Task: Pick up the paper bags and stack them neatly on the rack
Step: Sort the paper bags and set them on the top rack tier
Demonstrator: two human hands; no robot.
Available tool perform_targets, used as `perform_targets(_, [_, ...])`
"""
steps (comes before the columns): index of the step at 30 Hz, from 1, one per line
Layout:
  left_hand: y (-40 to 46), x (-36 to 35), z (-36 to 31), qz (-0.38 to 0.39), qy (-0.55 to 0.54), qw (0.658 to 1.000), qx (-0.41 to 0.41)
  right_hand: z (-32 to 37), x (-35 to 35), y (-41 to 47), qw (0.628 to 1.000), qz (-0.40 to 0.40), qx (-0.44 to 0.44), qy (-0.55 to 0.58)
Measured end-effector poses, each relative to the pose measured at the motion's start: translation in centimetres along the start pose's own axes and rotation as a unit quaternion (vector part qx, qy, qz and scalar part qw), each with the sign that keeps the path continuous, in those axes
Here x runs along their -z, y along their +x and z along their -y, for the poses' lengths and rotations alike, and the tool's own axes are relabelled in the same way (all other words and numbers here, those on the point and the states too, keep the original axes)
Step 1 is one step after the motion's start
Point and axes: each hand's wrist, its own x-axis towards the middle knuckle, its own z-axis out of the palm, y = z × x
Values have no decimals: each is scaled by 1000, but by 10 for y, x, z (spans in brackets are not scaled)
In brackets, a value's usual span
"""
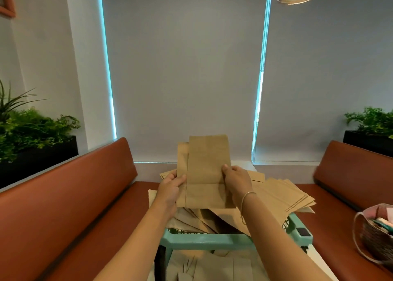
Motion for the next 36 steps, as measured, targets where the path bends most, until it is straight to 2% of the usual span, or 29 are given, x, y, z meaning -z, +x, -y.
perform_targets(5, [-1, -9, 5, 16, -23, 1000, 7, -14, -7, -1, 1000, -26, -1, -12])
perform_targets(11, [-4, -11, 13, 26, 75, 997, -10, -17, -6, -3, 999, -17, 36, -26])
perform_targets(14, [-3, -7, 15, -6, 66, 998, -15, -18, 11, 4, 992, -13, 58, -115])
perform_targets(17, [2, -4, 14, -40, 29, 999, -11, -23, 35, 15, 952, 30, 59, -298])
perform_targets(20, [2, -6, 12, -51, 15, 999, -3, -27, 44, 12, 880, 131, 34, -455])
perform_targets(23, [1, -7, 12, -56, 13, 998, 0, -30, 38, 4, 823, 184, 1, -537])
perform_targets(28, [-1, -6, 11, -59, 6, 998, -1, -31, 29, -2, 782, 166, -15, -601])
perform_targets(36, [-5, -9, 10, -50, 21, 999, -5, -36, 24, -1, 770, 120, -5, -627])
